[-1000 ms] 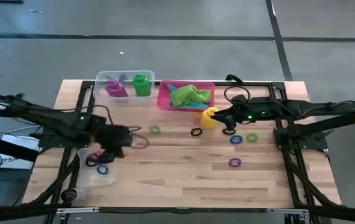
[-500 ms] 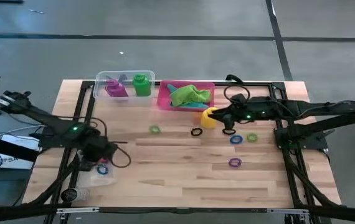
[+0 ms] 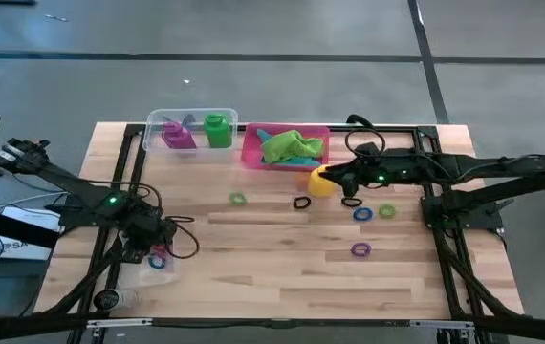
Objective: Pick & Place Sports Items
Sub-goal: Put the green spring keychain into the bottom transparent bin
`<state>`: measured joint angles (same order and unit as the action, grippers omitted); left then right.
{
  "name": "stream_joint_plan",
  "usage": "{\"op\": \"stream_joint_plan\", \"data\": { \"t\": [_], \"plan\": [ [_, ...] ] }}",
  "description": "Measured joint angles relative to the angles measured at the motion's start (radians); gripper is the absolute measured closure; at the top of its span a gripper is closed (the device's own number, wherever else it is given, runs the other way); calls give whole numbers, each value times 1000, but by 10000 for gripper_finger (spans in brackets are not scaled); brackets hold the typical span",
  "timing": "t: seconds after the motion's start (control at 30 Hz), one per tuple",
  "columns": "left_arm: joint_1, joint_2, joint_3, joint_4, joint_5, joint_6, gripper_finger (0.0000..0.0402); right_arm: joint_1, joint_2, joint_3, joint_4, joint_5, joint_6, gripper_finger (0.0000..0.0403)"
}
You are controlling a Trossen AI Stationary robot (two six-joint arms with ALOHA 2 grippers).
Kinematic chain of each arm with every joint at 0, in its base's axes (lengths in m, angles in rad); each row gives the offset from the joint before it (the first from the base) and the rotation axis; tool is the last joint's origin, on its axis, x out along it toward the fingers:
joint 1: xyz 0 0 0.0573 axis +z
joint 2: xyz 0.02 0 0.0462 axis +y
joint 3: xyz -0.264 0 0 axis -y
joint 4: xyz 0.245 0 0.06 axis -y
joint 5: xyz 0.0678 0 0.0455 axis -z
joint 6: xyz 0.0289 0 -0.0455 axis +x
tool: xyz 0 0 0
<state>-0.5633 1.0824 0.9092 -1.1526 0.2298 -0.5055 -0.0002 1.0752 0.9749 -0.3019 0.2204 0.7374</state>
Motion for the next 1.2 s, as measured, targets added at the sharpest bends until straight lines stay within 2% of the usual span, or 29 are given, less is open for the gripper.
{"op": "stream_joint_plan", "data": {
  "t": [0.1, 0.23, 0.47, 0.73, 1.0, 1.2],
  "plan": [
    [13, 0, 0, 0, 1, -29, 209, 0, 0, 0, 0, 10, 0, 239],
    [25, 0, 0, -8, -8, -61, 197, 0, 0, 0, 0, 9, 0, 239],
    [101, 0, 0, -10, -179, -115, 196, 0, 0, 0, 0, 9, 0, 239],
    [266, 0, 0, 40, -181, -126, 195, 0, 0, 0, 0, 9, -3, 239],
    [473, 0, 0, 153, -188, -239, 195, 0, 0, 0, -1, 6, -8, 239],
    [626, 6, 0, 273, -303, -342, 195, 0, 0, 0, -1, 6, -8, 239]
  ]
}}
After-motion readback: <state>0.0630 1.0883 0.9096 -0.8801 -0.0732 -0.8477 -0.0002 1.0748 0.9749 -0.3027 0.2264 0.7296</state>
